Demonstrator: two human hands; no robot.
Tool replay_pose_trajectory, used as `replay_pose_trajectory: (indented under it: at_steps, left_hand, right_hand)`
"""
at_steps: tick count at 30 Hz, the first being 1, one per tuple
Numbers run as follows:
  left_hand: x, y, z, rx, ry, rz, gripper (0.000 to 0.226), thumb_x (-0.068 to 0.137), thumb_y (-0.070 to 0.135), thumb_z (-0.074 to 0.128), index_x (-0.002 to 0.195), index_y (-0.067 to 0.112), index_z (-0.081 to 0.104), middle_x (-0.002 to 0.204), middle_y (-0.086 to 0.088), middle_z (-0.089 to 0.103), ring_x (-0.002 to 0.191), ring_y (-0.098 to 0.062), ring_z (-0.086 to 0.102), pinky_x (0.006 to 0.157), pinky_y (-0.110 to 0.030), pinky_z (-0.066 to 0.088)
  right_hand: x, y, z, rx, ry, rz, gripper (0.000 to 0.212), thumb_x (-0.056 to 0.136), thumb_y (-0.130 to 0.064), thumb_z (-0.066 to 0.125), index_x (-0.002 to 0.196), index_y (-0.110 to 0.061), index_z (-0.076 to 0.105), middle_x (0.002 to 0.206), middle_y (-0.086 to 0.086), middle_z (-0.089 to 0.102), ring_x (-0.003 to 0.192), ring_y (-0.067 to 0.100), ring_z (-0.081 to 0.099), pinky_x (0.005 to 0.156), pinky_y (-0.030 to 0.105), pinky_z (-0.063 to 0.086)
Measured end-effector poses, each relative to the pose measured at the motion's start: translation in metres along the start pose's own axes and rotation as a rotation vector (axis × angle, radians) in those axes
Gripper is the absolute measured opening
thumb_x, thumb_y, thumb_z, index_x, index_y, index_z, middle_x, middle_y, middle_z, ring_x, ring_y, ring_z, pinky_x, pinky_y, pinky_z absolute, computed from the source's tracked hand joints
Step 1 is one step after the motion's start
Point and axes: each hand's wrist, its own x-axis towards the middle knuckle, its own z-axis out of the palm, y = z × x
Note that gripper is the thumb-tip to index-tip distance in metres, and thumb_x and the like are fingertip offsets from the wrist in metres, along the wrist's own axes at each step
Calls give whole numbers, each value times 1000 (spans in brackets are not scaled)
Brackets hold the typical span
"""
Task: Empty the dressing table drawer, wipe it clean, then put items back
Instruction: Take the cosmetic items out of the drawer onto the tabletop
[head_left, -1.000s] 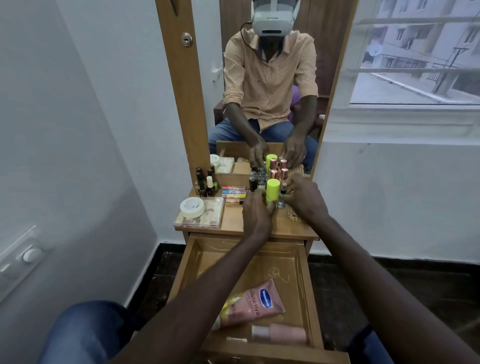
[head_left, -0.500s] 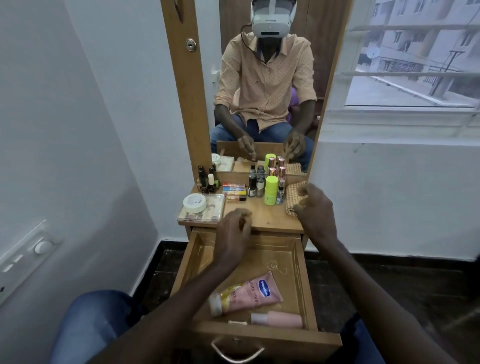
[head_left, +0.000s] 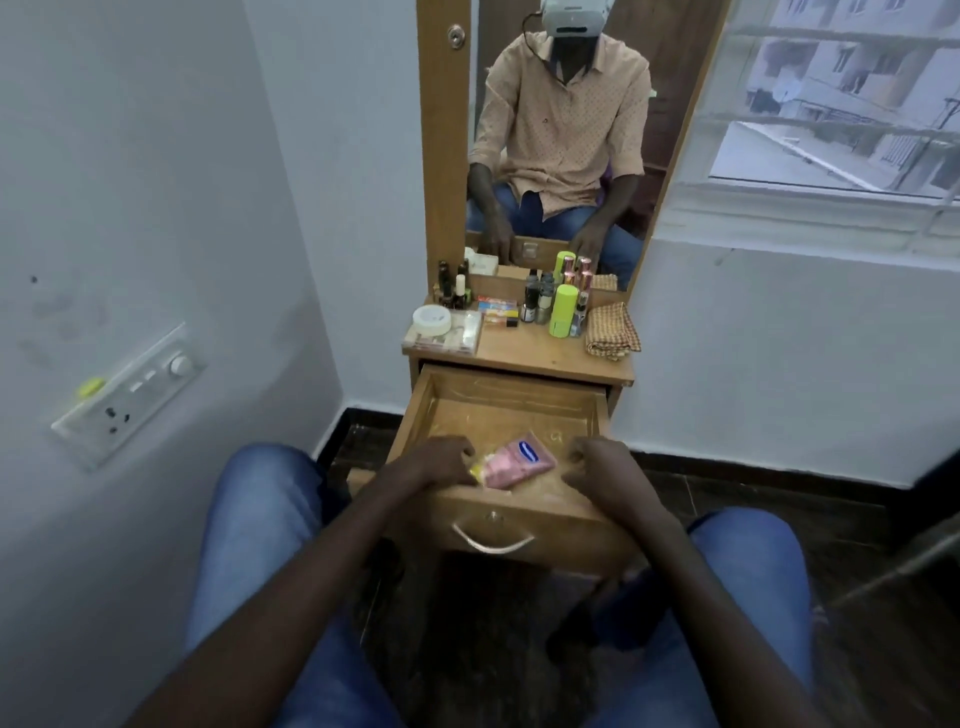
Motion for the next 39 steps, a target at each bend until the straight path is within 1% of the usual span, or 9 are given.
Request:
replay_pose_trajectory:
  at_steps: [6, 13, 16, 22, 25, 28, 31, 34, 39]
  left_hand:
    - [-1, -2, 6, 29, 59, 18, 33, 88, 28, 76, 114, 8, 77, 121, -11, 72, 110, -29, 66, 90, -39, 54]
    - [-26, 12, -10, -83, 357, 7, 65, 77, 46, 84, 129, 13, 65, 127, -7, 67, 111, -26, 62, 91, -38, 52]
    - [-29, 10, -7, -95, 452, 49, 67, 77, 56, 82, 126, 15, 64, 123, -8, 69, 108, -26, 63, 87, -37, 52]
    - [-37, 14, -7, -154, 467, 110, 81, 68, 77, 71, 122, 17, 64, 120, -3, 67, 102, -21, 62, 89, -40, 54]
    - [-35, 13, -4, -186, 507, 150, 71, 74, 72, 74, 123, 21, 64, 122, 2, 66, 103, -15, 61, 87, -37, 54]
    - [-33, 11, -3, -241, 540, 212, 63, 79, 60, 79, 130, 25, 64, 126, 6, 64, 107, -10, 60, 87, -31, 52]
    - [-31, 8, -7, -271, 562, 264, 60, 82, 44, 82, 134, 21, 63, 128, 3, 67, 109, -10, 62, 87, -27, 51]
    - [-28, 9, -19, -300, 612, 332, 59, 82, 32, 83, 135, 15, 65, 127, -1, 70, 107, -9, 64, 87, -27, 53]
    - [-24, 12, -51, -240, 620, 438, 56, 80, 29, 82, 132, 15, 67, 122, 0, 71, 105, -10, 64, 85, -32, 56]
  right_hand:
    - [-6, -10, 3, 18, -162, -30, 20, 84, -21, 84, 103, -17, 79, 105, 4, 76, 98, 21, 68, 87, 34, 53]
    - [13, -26, -7, -36, -288, 38, 22, 97, -5, 62, 109, -10, 79, 109, 3, 70, 104, 21, 64, 97, 32, 50]
    - [17, -31, -7, -20, -324, 117, 22, 96, -2, 60, 110, -2, 78, 115, 16, 73, 110, 32, 68, 94, 34, 53]
    - [9, -51, -21, 31, -333, 195, 15, 100, -4, 55, 103, -11, 68, 108, 12, 64, 96, 23, 62, 73, 22, 48]
    - [-2, -68, -30, 45, -297, 108, 20, 106, -4, 49, 90, -12, 59, 86, 2, 53, 79, 14, 53, 50, 10, 40]
    - [7, -61, -21, 43, -264, 31, 28, 106, -6, 50, 133, -2, 57, 84, 1, 49, 78, 17, 55, 43, 6, 38]
    - [13, -46, -11, -52, -332, 21, 23, 105, -9, 51, 127, -9, 59, 99, 5, 59, 83, 13, 56, 61, 7, 45]
    - [13, -31, -5, -129, -363, 38, 13, 99, -12, 59, 107, -17, 68, 119, 9, 65, 109, 22, 63, 90, 29, 53]
    - [15, -23, -8, -188, -307, -93, 25, 93, -19, 74, 118, -16, 71, 120, 3, 70, 107, 18, 66, 89, 27, 54]
